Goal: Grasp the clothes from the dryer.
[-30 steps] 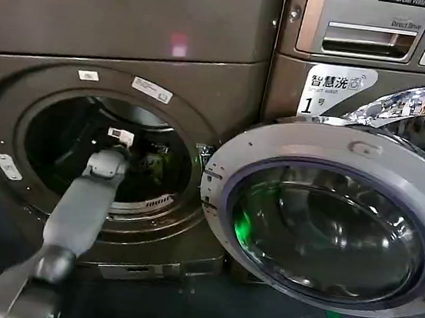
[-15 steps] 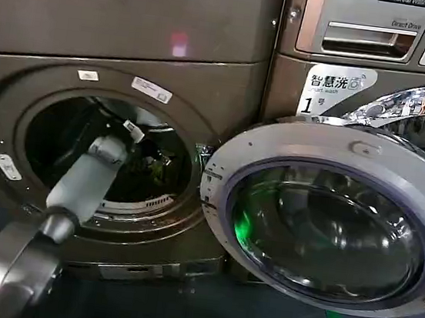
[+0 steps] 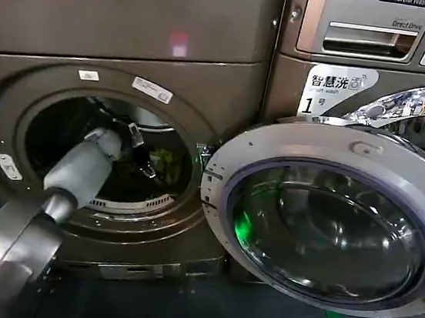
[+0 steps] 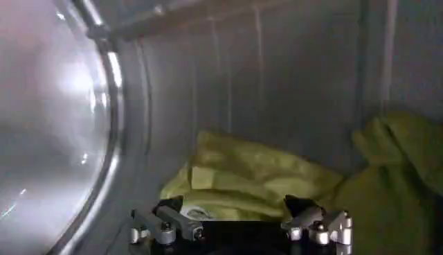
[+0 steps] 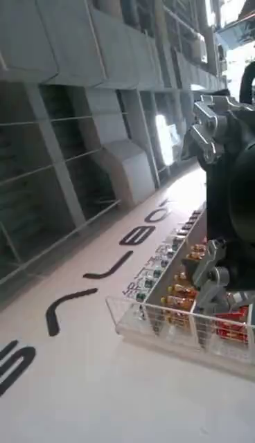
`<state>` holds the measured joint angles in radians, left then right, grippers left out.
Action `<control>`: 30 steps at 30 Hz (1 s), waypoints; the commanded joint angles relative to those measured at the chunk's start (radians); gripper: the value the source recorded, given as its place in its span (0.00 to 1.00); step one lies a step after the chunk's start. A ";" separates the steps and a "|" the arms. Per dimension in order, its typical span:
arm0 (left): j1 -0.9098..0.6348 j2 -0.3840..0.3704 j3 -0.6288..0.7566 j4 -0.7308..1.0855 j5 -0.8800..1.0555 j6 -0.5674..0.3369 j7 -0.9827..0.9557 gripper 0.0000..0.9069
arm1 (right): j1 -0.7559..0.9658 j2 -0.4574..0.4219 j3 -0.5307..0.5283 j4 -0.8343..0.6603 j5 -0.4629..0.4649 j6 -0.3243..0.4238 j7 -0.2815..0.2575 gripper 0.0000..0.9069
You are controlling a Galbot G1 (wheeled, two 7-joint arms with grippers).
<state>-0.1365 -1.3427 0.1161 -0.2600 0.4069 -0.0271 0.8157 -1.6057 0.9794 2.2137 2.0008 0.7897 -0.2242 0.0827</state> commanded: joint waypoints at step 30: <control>0.043 -0.049 0.033 0.071 0.190 0.021 -0.034 1.00 | 0.009 0.015 -0.019 0.010 -0.018 0.006 -0.004 1.00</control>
<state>-0.1019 -1.3880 0.1466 -0.1930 0.5857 -0.0111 0.7870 -1.5971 0.9929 2.1974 2.0116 0.7764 -0.2199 0.0791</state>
